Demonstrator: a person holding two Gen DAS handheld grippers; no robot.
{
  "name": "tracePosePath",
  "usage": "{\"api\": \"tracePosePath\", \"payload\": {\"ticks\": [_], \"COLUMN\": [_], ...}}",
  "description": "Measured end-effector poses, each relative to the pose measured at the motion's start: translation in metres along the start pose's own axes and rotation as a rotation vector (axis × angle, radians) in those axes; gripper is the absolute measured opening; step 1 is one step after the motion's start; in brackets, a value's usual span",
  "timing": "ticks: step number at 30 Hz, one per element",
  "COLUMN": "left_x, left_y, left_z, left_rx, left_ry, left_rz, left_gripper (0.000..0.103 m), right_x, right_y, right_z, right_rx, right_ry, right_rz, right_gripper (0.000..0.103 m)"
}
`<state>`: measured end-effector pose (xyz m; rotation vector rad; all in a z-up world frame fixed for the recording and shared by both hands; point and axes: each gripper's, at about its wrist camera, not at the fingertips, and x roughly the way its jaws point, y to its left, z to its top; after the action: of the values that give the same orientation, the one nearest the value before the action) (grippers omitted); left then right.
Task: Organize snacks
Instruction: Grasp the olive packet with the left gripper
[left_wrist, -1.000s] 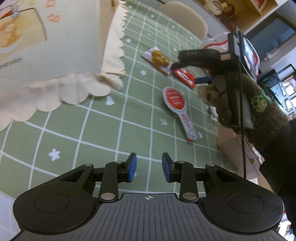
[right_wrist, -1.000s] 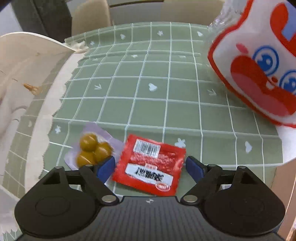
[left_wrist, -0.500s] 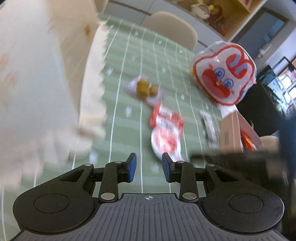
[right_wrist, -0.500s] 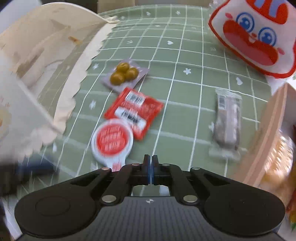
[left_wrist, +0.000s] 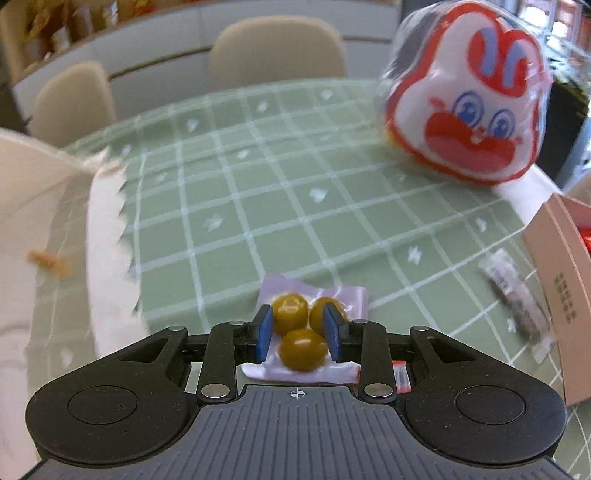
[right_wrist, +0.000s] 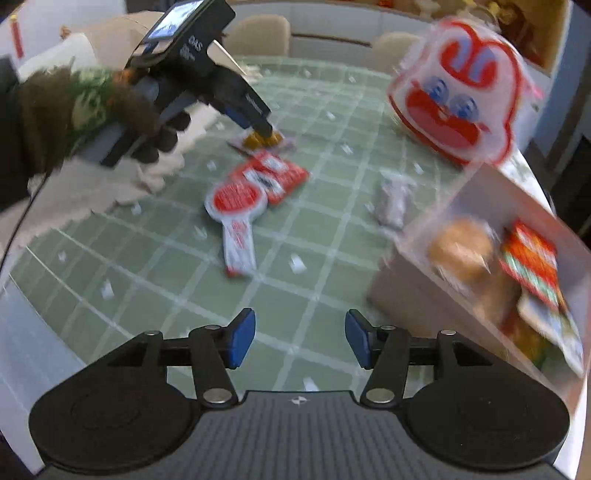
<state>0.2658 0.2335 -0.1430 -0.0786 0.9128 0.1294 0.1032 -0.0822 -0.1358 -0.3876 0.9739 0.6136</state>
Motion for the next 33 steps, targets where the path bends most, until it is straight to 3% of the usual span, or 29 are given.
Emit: {"api": "tracePosePath", "payload": {"ticks": [9,11,15,20,24,26,27,33], "left_x": [0.008,0.011,0.012,0.017,0.015,0.011,0.009,-0.017], "left_y": [-0.018,-0.022,-0.036,-0.029,-0.026,-0.029,-0.029,-0.027], "left_z": [0.007,0.005,-0.006,-0.002,-0.003,-0.004,-0.006,-0.034], "left_rx": [0.156,0.183,0.273,0.155,0.066,0.073,0.067,0.063], "left_ry": [0.033,0.055,0.066,0.064,0.067,0.061,0.061,0.042], "left_rz": [-0.067,-0.094,-0.102,-0.106,-0.083,-0.070,-0.077,-0.055], "left_gripper": [0.037,0.050,0.055,0.055,0.050,0.036,0.034,0.033], "right_x": [0.000,0.001,-0.003,-0.005,-0.010,-0.013,-0.014,-0.021], "right_y": [-0.011,-0.013,-0.013,-0.013,-0.007,-0.002,0.000,0.006], "right_z": [-0.029,-0.032,-0.034,-0.036,-0.038,-0.040,-0.040,-0.029], "right_rx": [0.068,0.080,0.079,0.083,0.052,0.028,0.013,-0.042], "right_ry": [0.037,0.044,0.046,0.046,0.026,0.013,0.005,-0.043], "right_rz": [-0.018,-0.017,-0.024,-0.031,-0.049,-0.063,-0.072,-0.102], "right_gripper": [0.064,0.064,0.064,0.064,0.064,0.064,0.064,0.064]}}
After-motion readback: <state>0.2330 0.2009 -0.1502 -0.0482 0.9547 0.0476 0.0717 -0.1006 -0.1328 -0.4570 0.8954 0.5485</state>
